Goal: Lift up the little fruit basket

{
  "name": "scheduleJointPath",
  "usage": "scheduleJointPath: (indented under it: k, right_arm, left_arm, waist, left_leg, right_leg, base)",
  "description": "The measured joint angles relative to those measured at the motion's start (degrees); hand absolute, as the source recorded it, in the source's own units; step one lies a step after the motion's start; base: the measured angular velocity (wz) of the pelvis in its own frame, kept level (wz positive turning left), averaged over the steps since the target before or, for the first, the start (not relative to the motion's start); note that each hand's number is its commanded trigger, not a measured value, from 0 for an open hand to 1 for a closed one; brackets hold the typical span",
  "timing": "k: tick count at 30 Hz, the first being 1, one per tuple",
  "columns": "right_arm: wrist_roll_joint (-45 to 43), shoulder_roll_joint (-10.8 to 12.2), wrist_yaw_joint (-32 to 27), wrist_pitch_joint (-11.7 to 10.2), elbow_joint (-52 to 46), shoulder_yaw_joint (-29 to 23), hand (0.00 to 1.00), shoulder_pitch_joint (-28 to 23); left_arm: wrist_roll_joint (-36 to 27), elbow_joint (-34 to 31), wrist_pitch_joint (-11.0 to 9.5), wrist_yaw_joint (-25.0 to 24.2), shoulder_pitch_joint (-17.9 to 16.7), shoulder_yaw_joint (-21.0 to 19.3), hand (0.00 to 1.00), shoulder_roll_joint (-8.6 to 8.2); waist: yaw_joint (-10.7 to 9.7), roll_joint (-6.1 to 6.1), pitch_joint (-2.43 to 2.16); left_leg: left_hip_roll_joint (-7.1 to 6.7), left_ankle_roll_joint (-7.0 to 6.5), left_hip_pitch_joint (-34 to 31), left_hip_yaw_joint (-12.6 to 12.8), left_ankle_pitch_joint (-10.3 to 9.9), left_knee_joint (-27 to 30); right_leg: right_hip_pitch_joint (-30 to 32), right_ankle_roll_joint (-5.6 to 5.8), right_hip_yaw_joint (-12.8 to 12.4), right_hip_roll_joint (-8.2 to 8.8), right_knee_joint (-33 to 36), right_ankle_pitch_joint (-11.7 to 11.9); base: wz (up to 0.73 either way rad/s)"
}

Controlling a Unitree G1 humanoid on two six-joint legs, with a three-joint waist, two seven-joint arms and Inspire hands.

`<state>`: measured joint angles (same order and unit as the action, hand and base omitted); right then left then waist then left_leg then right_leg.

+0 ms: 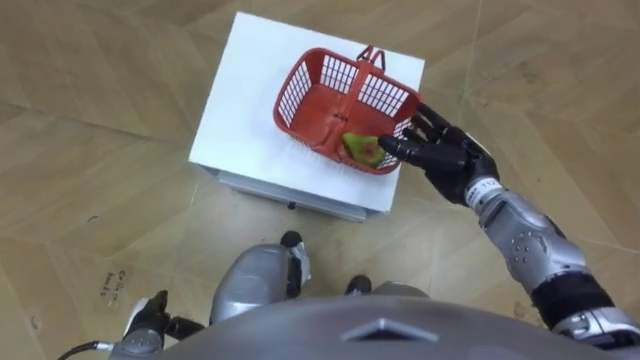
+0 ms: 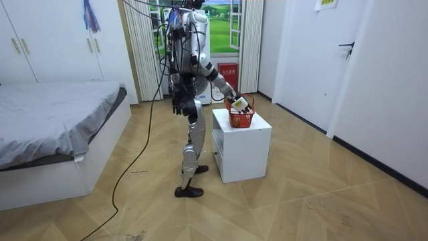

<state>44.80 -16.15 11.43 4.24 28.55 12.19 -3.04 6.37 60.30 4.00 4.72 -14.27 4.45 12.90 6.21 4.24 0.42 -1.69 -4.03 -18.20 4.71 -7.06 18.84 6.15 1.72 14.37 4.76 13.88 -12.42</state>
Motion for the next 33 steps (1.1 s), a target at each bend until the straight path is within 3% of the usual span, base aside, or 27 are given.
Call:
scheduleJointPath:
  k: [9,14,20,22,24,25,27,29,33]
  right_arm:
    - [0.29,-0.07,0.08,-1.12,-9.34,-5.17,0.00,-4.32]
    - [2.27,-0.12,1.82,-1.28,-13.81,-7.00,0.00,-5.17]
    - [2.95,0.11,1.83,-3.00,-14.20,-7.37,0.00,-6.78]
    - [2.51,0.27,2.05,-3.17,-11.79,-7.43,0.00,-8.30]
    - [1.23,0.68,2.39,-3.24,-7.07,-8.31,0.00,-9.08]
    - [0.69,0.90,2.33,-3.31,-4.25,-9.67,0.00,-10.32]
    - [-1.63,1.32,1.72,-3.55,3.37,-11.87,0.00,-11.40]
    - [-6.74,1.45,0.08,-3.74,14.92,-14.59,0.00,-11.95]
    - [-11.78,1.79,-1.96,-3.92,29.70,-16.61,0.00,-12.29]
  left_arm:
    - [0.09,2.84,-1.51,-1.72,0.26,-1.99,0.00,-0.18]
    - [0.25,3.72,-1.47,-1.98,0.21,-2.27,0.00,-0.19]
    - [0.59,3.52,-1.66,-0.85,0.42,-5.62,0.00,-0.12]
    - [0.60,3.55,-1.49,-0.46,0.38,-6.22,0.00,-0.16]
    - [0.60,3.57,-1.45,0.09,0.38,-7.13,0.00,-0.59]
    - [0.60,3.33,-1.51,0.20,0.39,-7.63,0.00,-0.87]
    - [0.78,3.32,-1.50,0.92,0.10,-7.96,0.00,-1.01]
    - [2.69,2.57,-1.62,1.67,-0.39,-9.46,0.00,-1.08]
    - [5.07,2.51,-1.86,2.68,-0.43,-10.01,0.00,-1.29]
  waist:
    - [-1.72,-0.27,0.12]
    - [-2.87,-0.45,-0.10]
    - [-3.31,-0.53,-0.39]
    - [-3.74,-0.88,-0.20]
    - [-4.20,-0.78,-0.73]
    - [-4.43,-1.37,-0.45]
    - [-5.09,-1.56,-0.36]
    - [-5.53,-1.58,-0.66]
    - [-6.32,-1.31,-0.50]
  left_leg:
    - [1.04,0.31,2.81,2.30,-0.74,-0.36]
    - [1.21,0.30,3.34,3.44,-0.79,-0.32]
    - [1.43,0.40,5.00,4.18,-1.15,-0.92]
    - [1.66,0.51,5.85,4.52,-1.29,-1.32]
    - [1.69,0.51,6.03,4.57,-1.44,-1.31]
    - [1.65,0.48,6.10,4.58,-1.46,-1.37]
    - [1.46,0.47,7.10,4.58,-1.47,-1.83]
    - [1.28,0.50,8.13,4.62,-1.48,-2.62]
    - [0.96,0.66,9.78,4.82,-1.36,-3.17]
  right_leg:
    - [-1.90,-0.03,-2.84,-0.72,-0.36,0.62]
    - [-1.99,-0.16,-4.28,-1.11,-1.33,0.78]
    - [-3.77,-0.13,-4.76,-1.19,-2.31,1.43]
    - [-4.16,-0.13,-4.86,-1.11,-2.32,1.45]
    - [-4.26,-0.13,-4.78,-1.06,-2.12,1.45]
    - [-4.46,-0.13,-4.75,-1.04,-2.29,1.45]
    - [-5.41,-0.11,-4.80,-0.96,-2.55,1.44]
    - [-6.43,0.02,-4.89,-0.81,-3.28,1.34]
    - [-7.49,0.00,-4.93,-0.57,-3.49,0.88]
  base:
    - [-0.16]
    - [-0.13]
    - [-0.06]
    - [-0.07]
    - [-0.02]
    - [0.00]
    - [0.00]
    - [-0.02]
    - [0.00]
